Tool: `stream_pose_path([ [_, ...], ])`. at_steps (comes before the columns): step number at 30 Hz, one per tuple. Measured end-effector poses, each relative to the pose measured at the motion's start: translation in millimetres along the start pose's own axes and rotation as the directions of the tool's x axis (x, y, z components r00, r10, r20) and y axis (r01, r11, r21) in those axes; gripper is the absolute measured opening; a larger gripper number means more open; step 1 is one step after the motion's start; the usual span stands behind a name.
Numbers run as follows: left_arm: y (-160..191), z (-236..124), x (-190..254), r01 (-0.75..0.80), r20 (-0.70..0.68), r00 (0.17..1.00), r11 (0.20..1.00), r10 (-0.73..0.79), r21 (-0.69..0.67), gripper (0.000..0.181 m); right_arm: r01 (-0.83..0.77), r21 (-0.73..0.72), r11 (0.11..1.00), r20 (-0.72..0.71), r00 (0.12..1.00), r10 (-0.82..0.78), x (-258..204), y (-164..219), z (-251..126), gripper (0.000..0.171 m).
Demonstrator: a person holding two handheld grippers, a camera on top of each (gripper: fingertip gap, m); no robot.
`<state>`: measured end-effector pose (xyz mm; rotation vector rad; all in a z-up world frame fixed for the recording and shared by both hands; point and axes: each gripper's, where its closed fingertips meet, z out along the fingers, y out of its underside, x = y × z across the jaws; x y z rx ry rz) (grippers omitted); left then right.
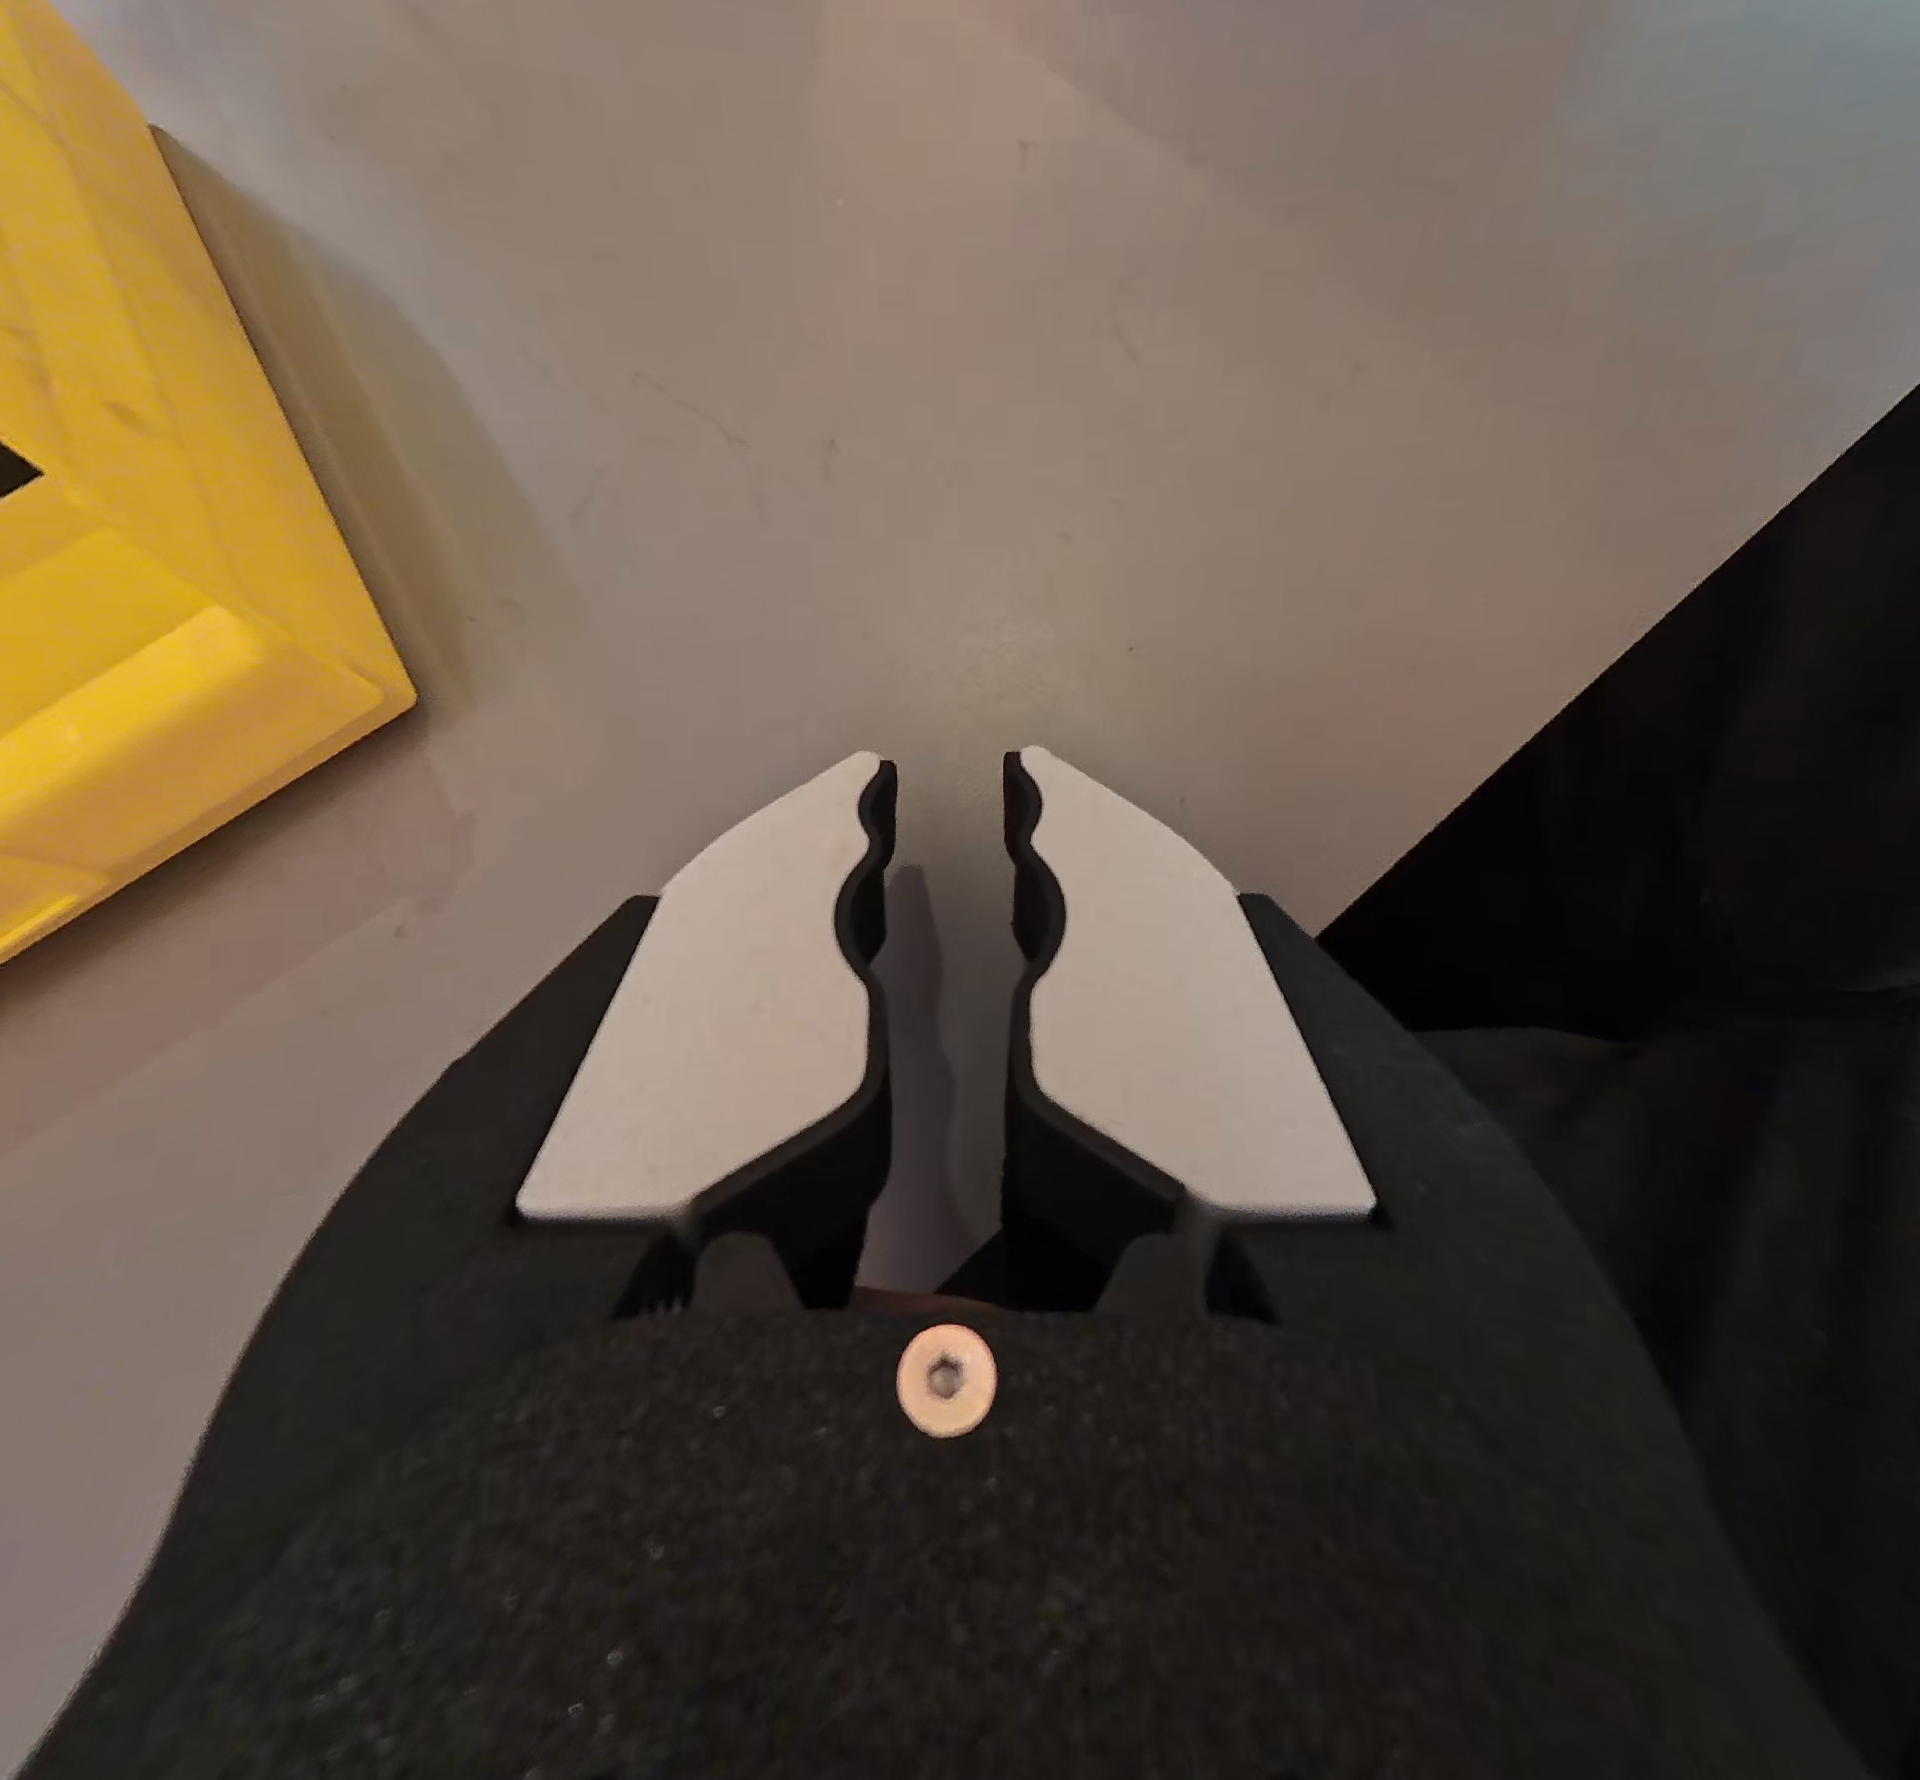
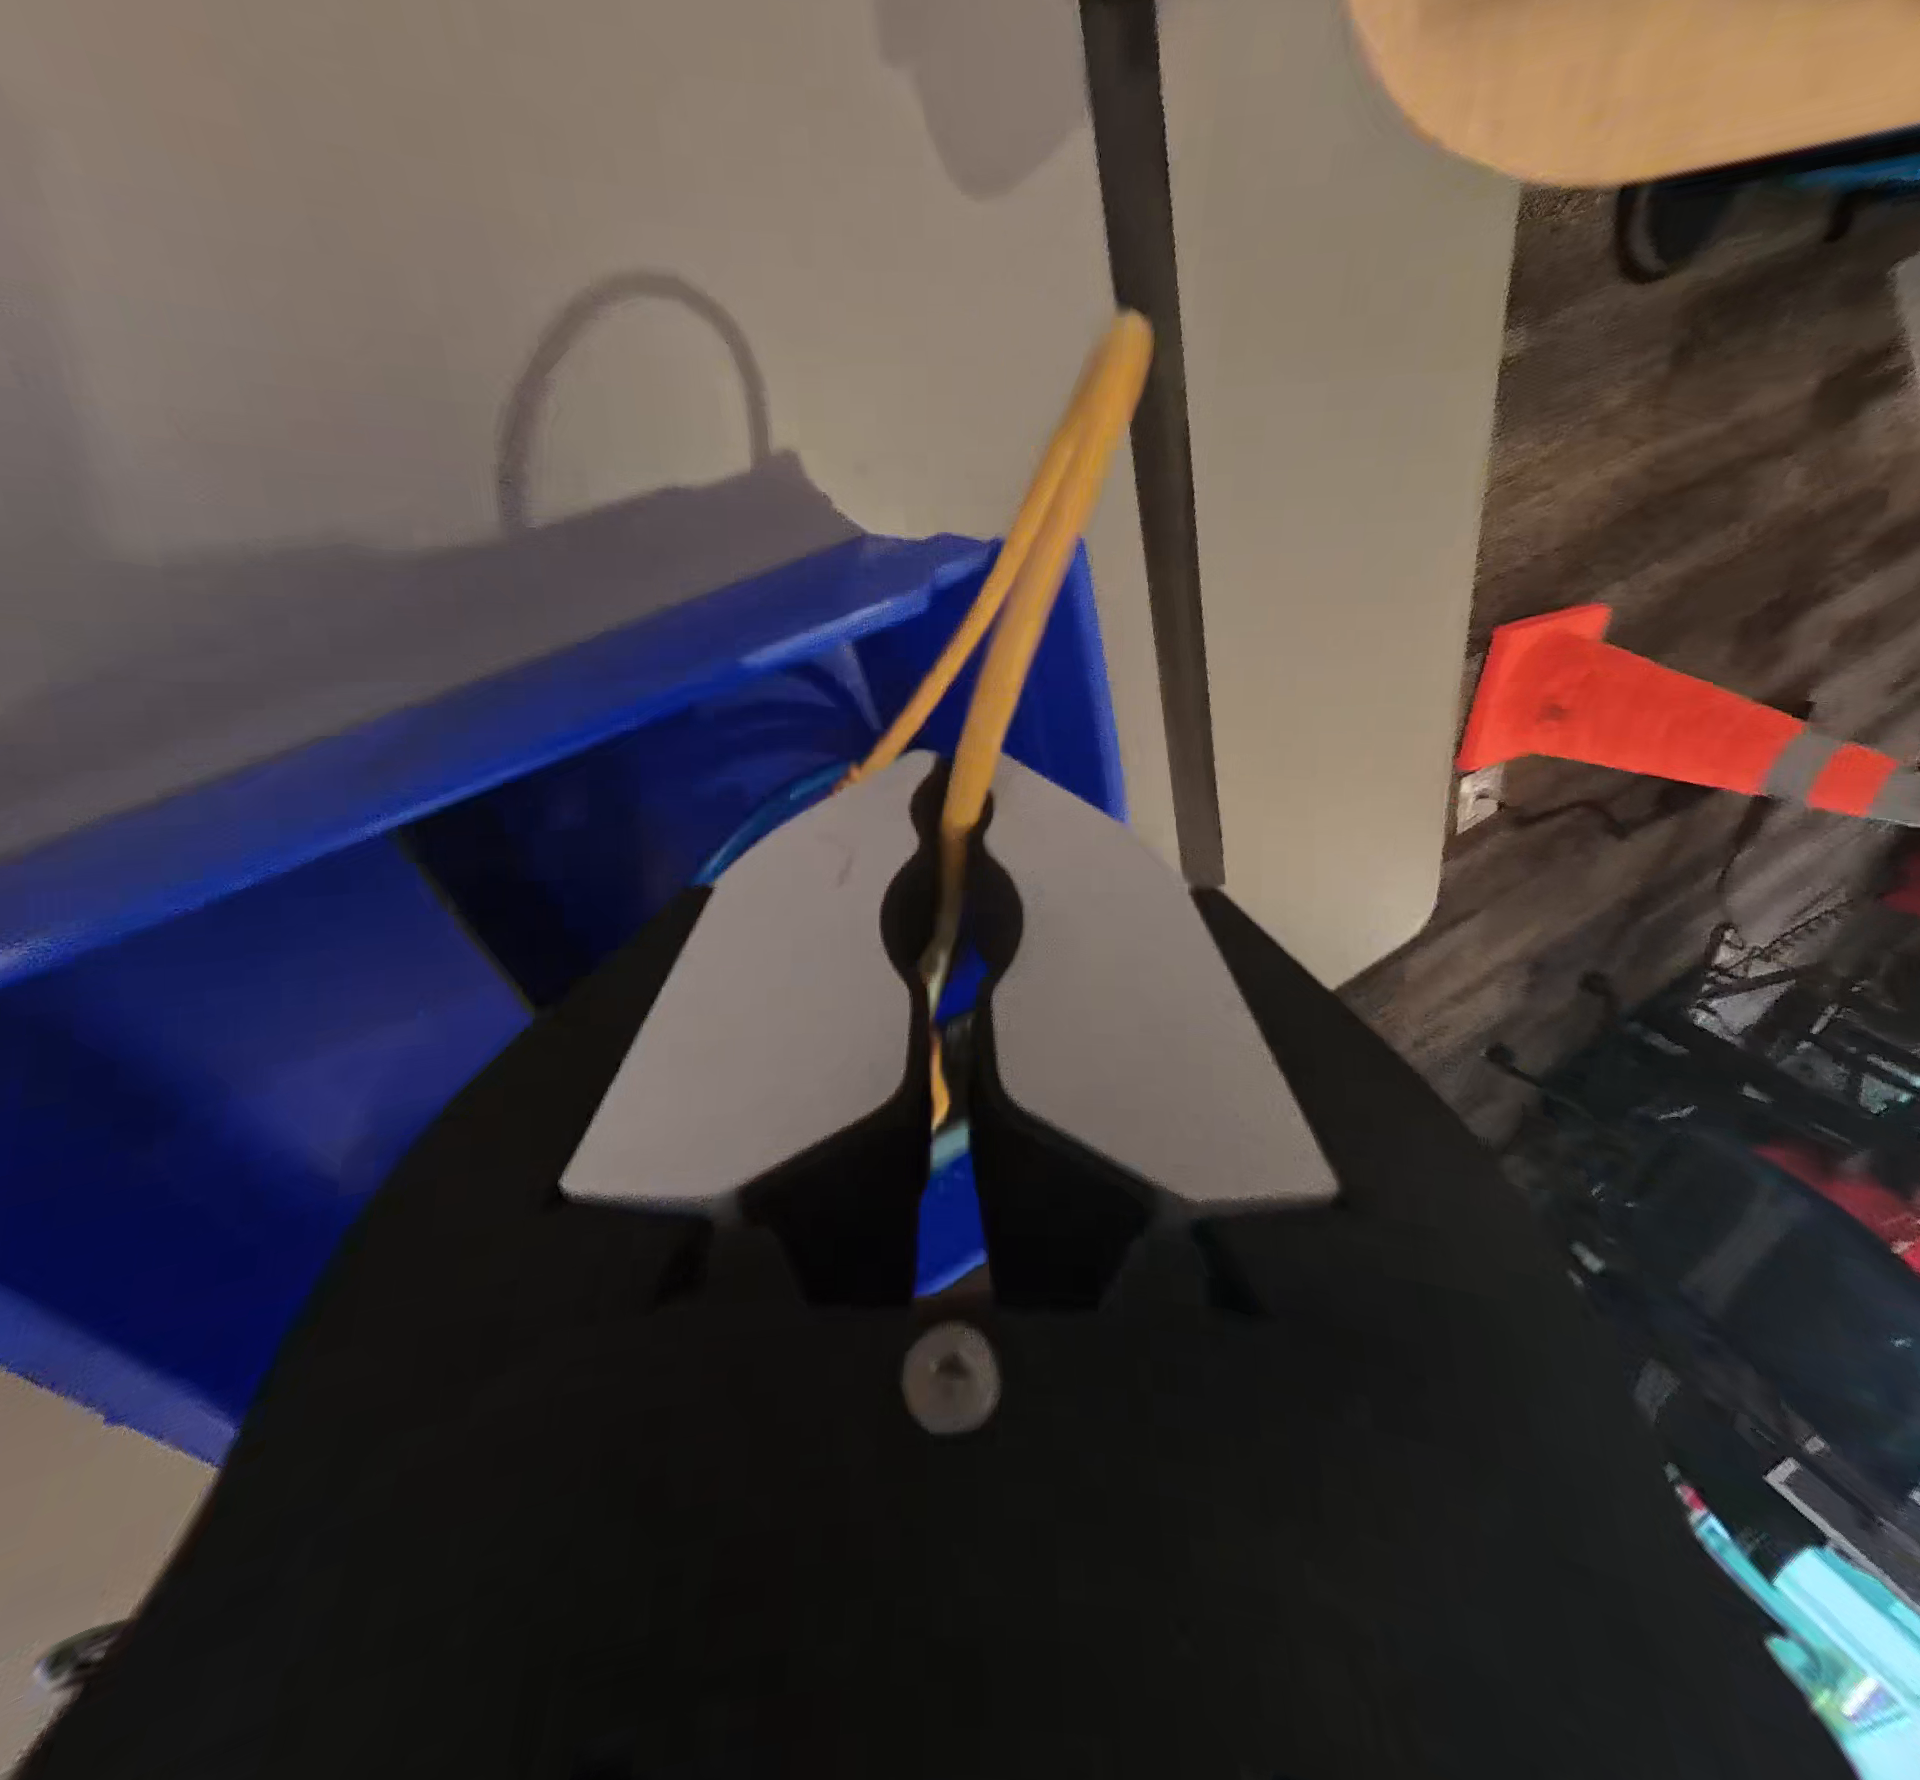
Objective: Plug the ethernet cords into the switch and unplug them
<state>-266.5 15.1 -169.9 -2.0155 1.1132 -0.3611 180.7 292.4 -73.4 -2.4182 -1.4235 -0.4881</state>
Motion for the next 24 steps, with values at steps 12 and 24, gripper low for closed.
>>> stream_pose_path([
  [12,-2,-2,3,0.010,-0.021,1.000,1.000,-0.010,0.012,0.019,-0.149,0.059,0.987,0.078,0.986,0.144,-15,2,-8,0.038],
  [24,-25,-51,-73,0.130,0.165,0.970,0.954,-0.179,0.270,0.021,-0.688,0.665,0.289,0.192,0.532,0.824,-90,67,-128,0.036],
])
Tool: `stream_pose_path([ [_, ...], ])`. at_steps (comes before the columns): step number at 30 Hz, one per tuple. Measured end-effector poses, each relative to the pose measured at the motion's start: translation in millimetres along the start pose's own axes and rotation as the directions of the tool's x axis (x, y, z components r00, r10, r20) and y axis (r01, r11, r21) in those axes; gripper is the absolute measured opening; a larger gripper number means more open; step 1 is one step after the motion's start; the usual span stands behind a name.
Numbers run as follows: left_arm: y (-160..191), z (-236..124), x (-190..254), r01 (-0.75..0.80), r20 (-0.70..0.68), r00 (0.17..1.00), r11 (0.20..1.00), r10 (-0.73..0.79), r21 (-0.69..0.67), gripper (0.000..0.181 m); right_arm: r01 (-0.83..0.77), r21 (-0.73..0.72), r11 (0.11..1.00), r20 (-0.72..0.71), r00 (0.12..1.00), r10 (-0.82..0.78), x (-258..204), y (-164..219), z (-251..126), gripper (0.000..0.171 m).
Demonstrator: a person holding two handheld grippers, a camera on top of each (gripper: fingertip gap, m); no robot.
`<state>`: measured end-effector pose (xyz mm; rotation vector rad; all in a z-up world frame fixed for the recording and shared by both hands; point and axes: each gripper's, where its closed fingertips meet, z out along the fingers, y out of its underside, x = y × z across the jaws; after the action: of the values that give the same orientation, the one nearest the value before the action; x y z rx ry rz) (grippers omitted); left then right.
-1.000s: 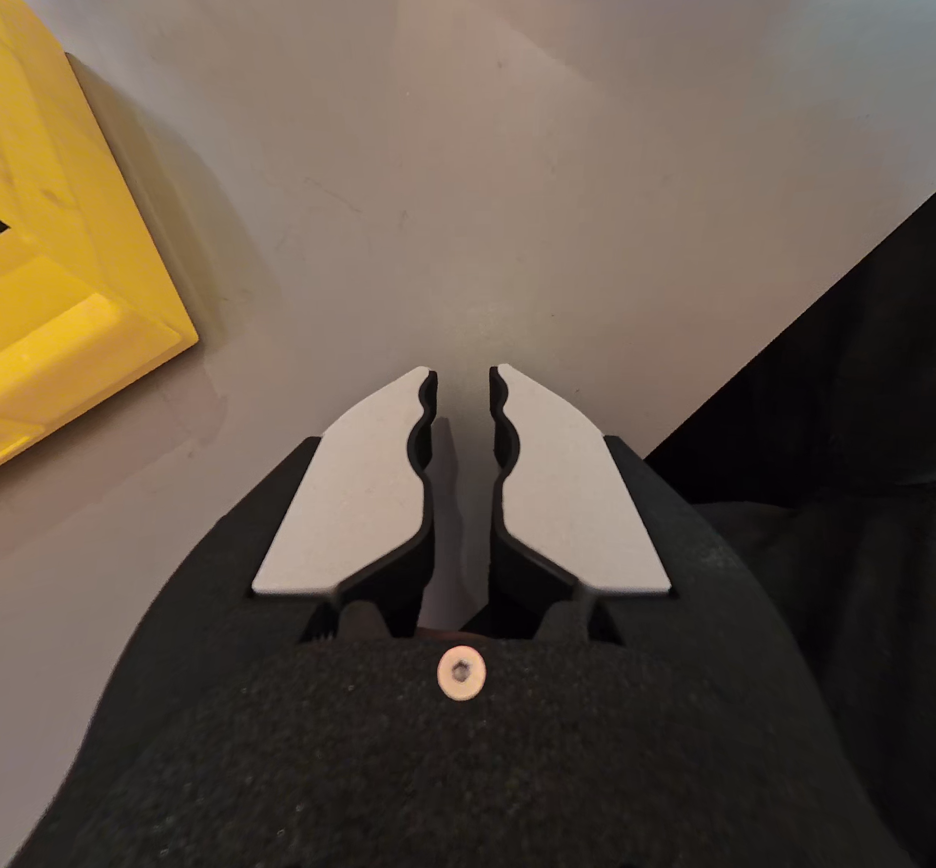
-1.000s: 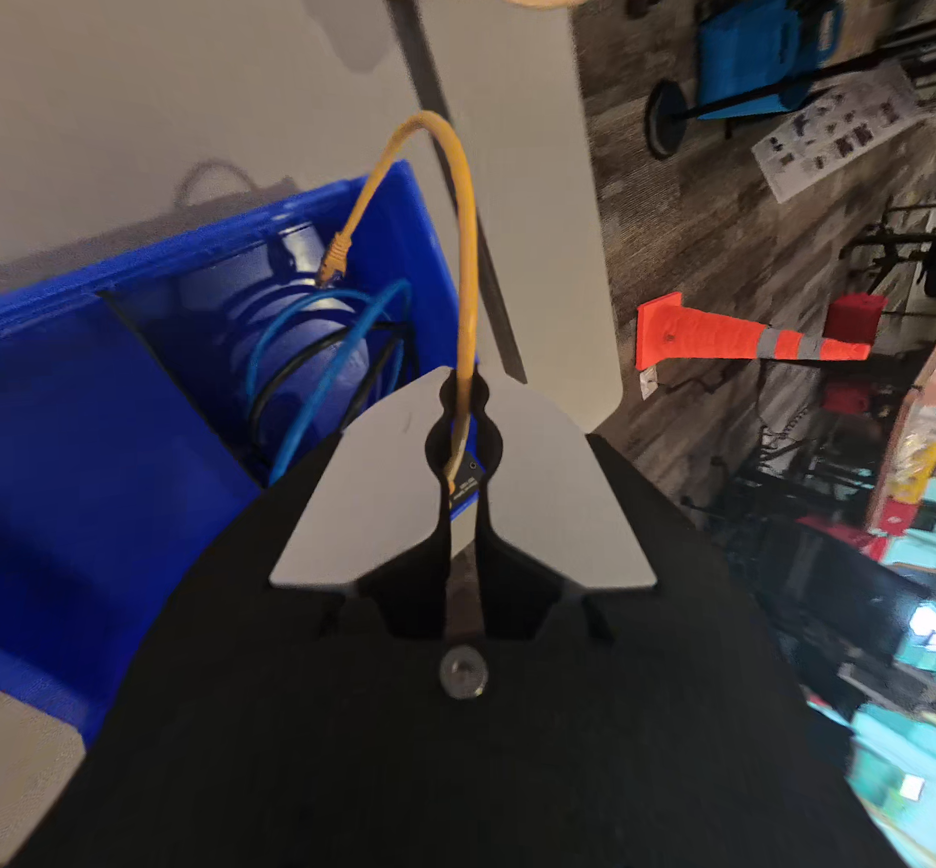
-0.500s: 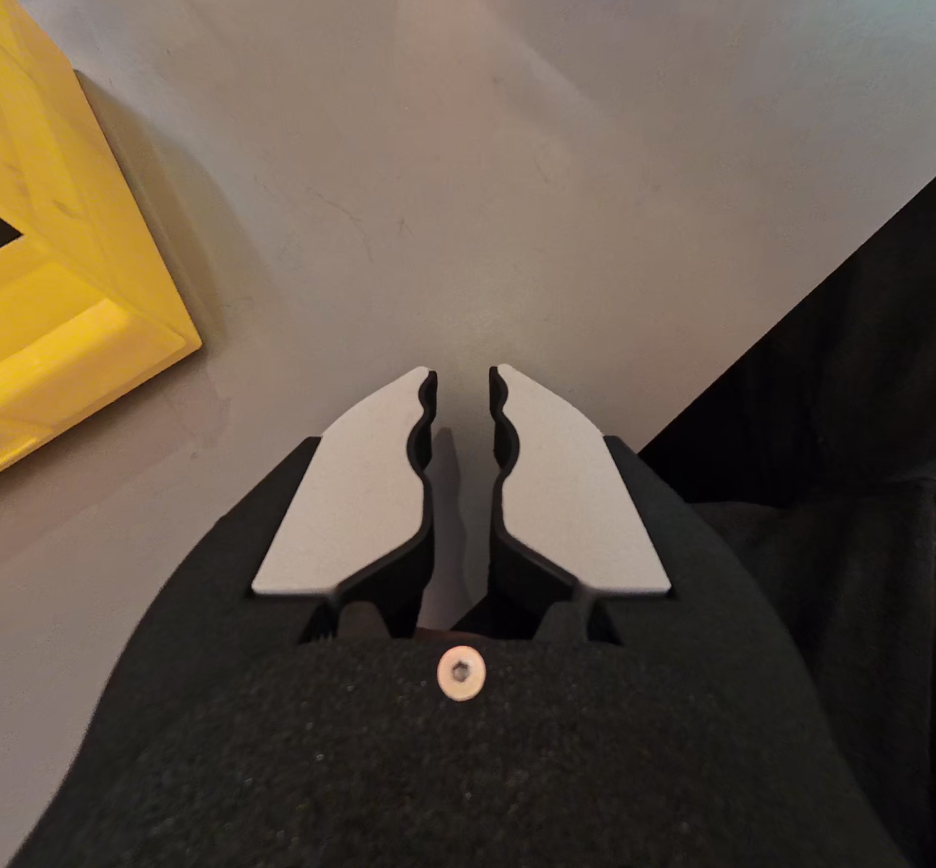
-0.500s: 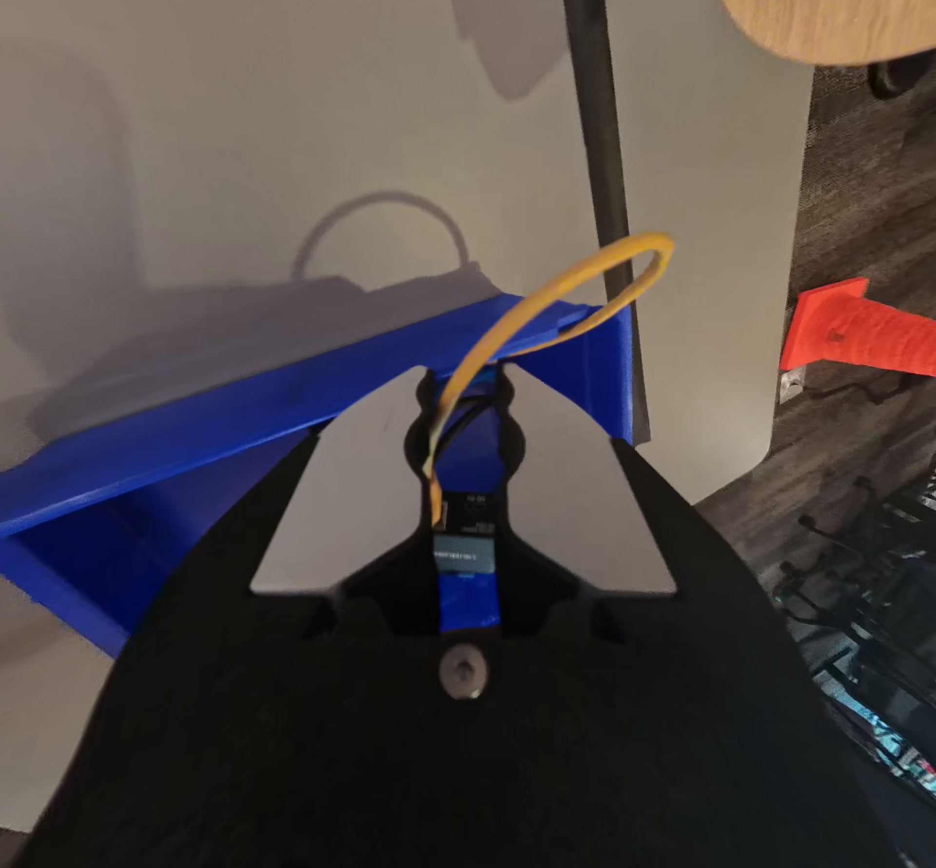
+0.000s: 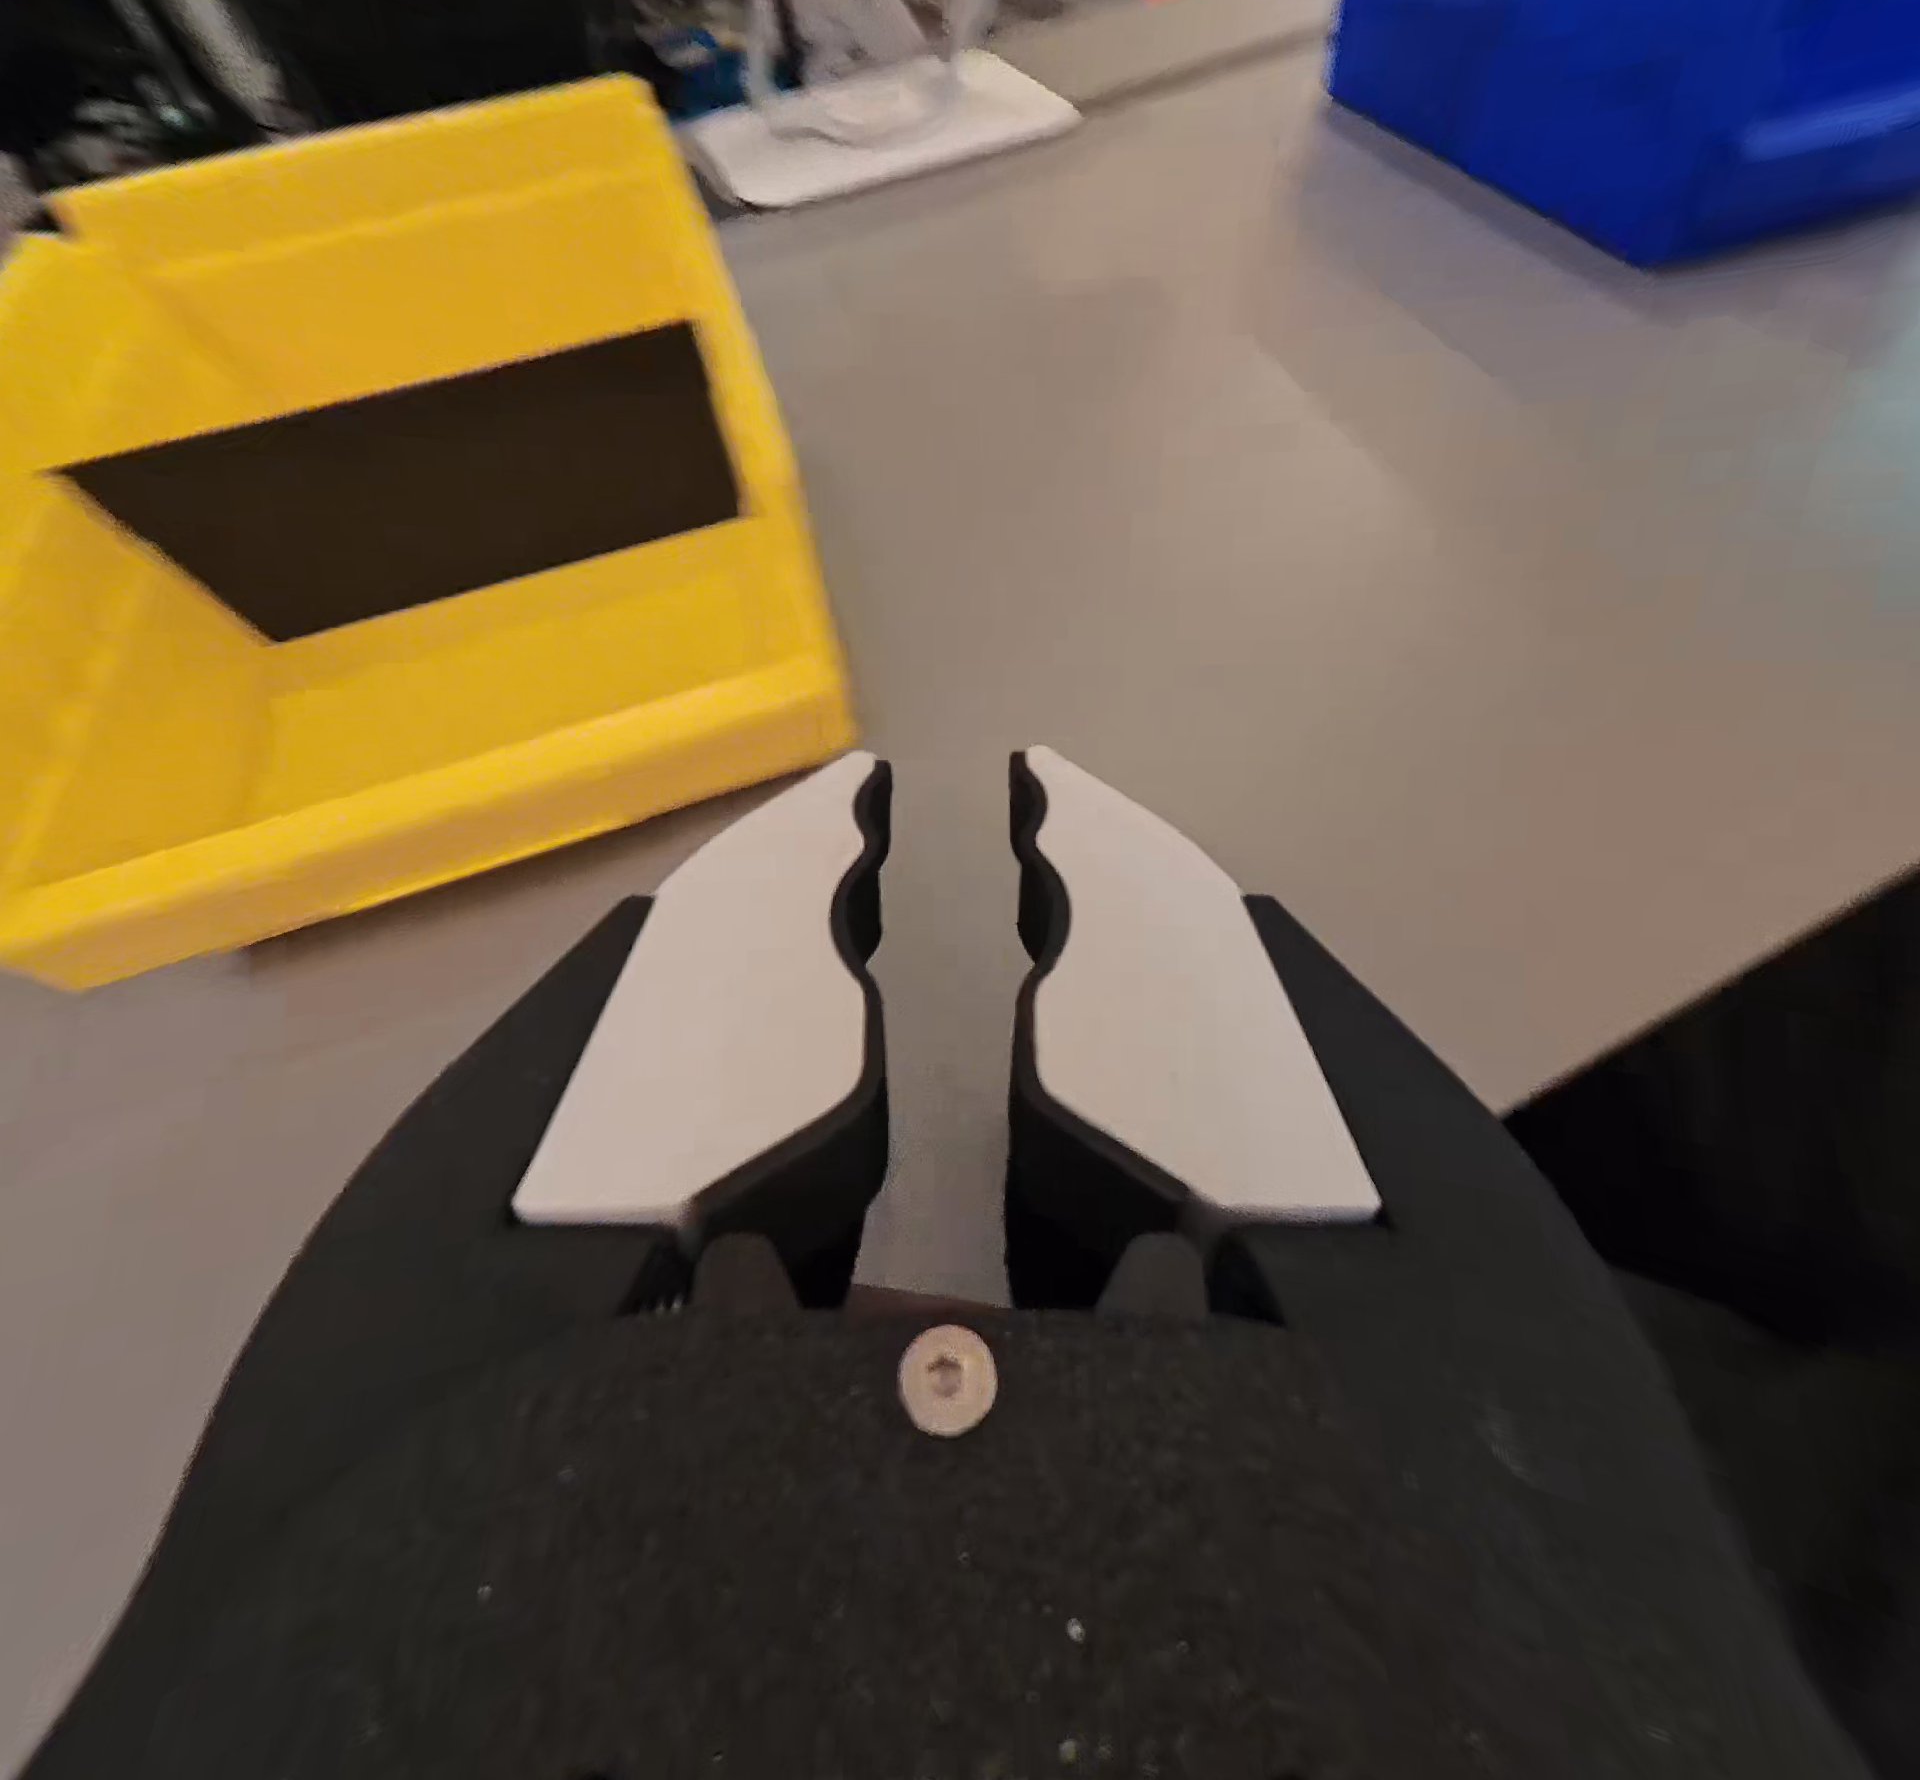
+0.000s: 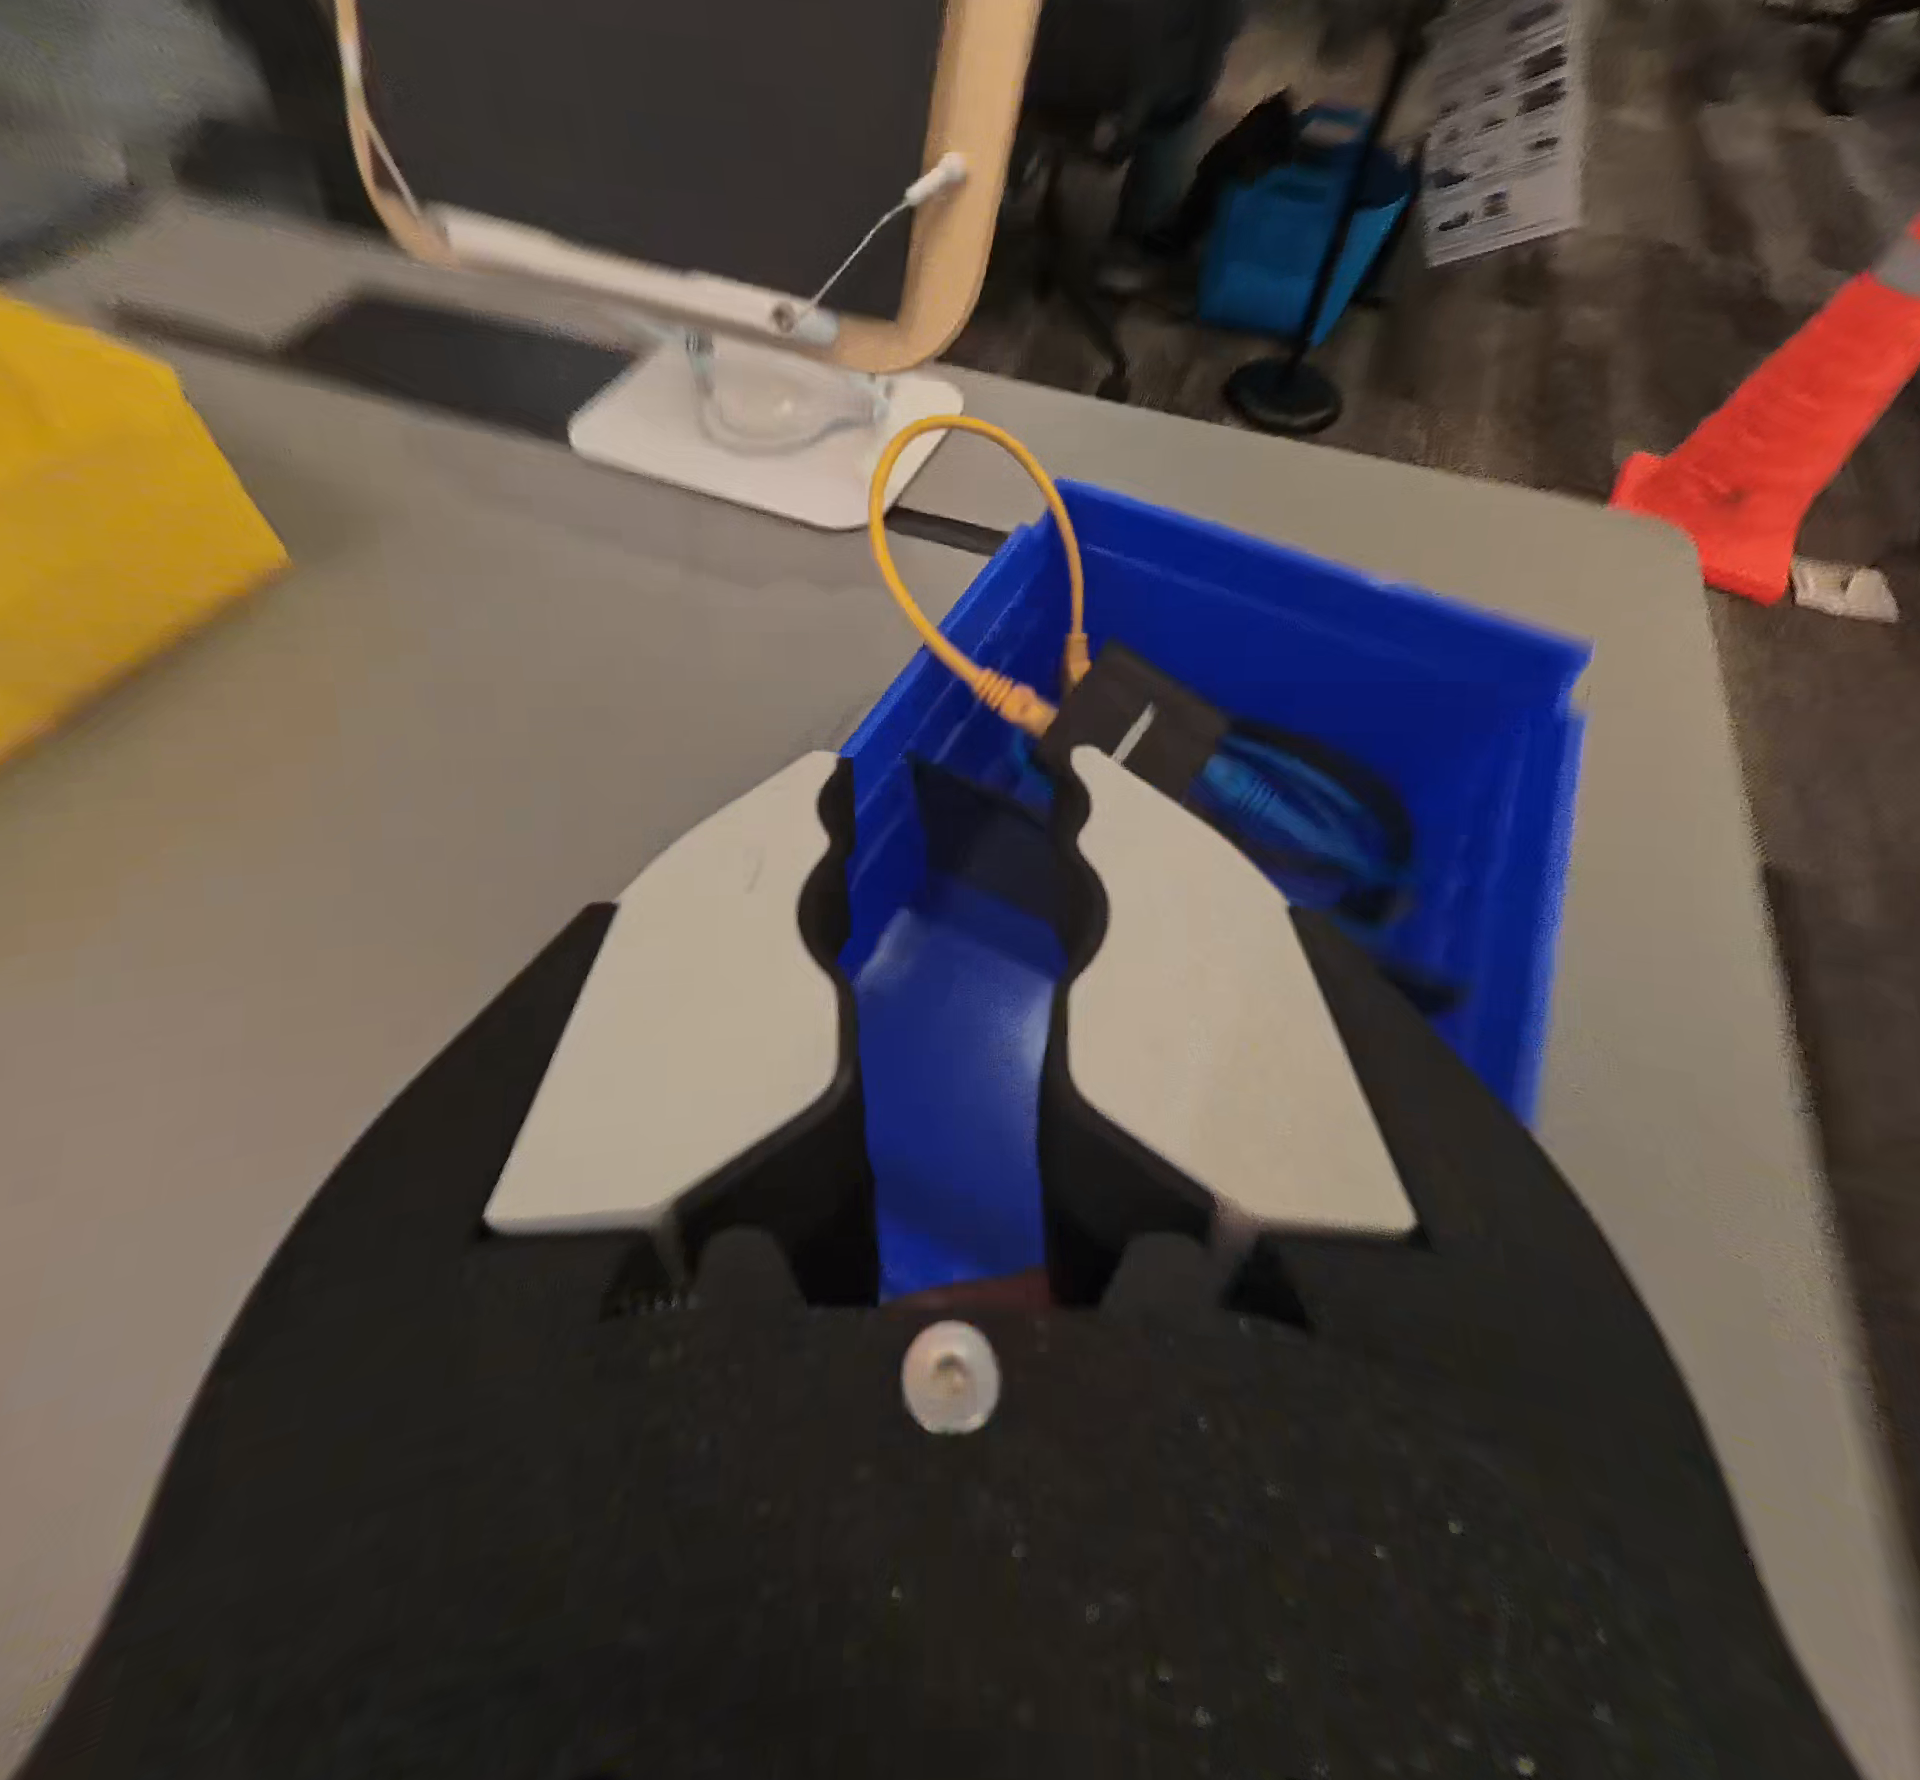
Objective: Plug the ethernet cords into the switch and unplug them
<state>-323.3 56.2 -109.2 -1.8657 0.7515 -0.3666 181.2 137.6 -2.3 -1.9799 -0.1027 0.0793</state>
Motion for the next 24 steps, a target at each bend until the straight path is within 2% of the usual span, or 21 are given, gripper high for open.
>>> stream_pose_path([
  [2,-1,-9,-32,0.071,0.052,0.996,0.996,-0.074,0.047,0.026,-0.138,0.130,0.982,-0.079,0.986,0.149,-10,37,-24,0.029],
  [4,2,-14,-57,0.122,0.092,0.988,0.990,-0.128,0.067,0.035,-0.191,0.187,0.964,-0.156,0.963,0.221,-21,80,-37,0.026],
  [6,2,-17,-69,0.163,0.097,0.980,0.983,-0.171,0.084,0.038,-0.182,0.191,0.965,-0.233,0.946,0.224,-29,113,-40,0.023],
  [8,0,-16,-73,0.196,0.086,0.975,0.975,-0.205,0.107,0.037,-0.150,0.124,0.981,-0.261,0.949,0.178,-40,129,-36,0.035],
  [12,6,-2,-73,0.234,0.085,0.967,0.970,-0.239,0.061,0.036,-0.072,0.057,0.996,-0.374,0.923,0.088,-35,143,-34,0.034],
  [14,12,2,-70,0.240,0.093,0.966,0.970,-0.242,0.026,0.035,-0.089,0.009,0.996,-0.375,0.923,0.086,-34,151,-32,0.040],
  [16,12,4,-66,0.239,0.086,0.967,0.971,-0.240,0.023,0.035,-0.116,0.023,0.993,-0.345,0.931,0.117,-38,147,-32,0.045],
  [20,18,2,-62,0.218,0.092,0.972,0.976,-0.217,-0.001,0.035,-0.077,0.021,0.997,-0.368,0.926,0.080,-36,143,-30,0.045],
  [24,25,-4,-65,0.203,0.115,0.973,0.979,-0.199,-0.021,0.035,-0.108,0.008,0.994,-0.352,0.930,0.104,-32,145,-21,0.047],
])
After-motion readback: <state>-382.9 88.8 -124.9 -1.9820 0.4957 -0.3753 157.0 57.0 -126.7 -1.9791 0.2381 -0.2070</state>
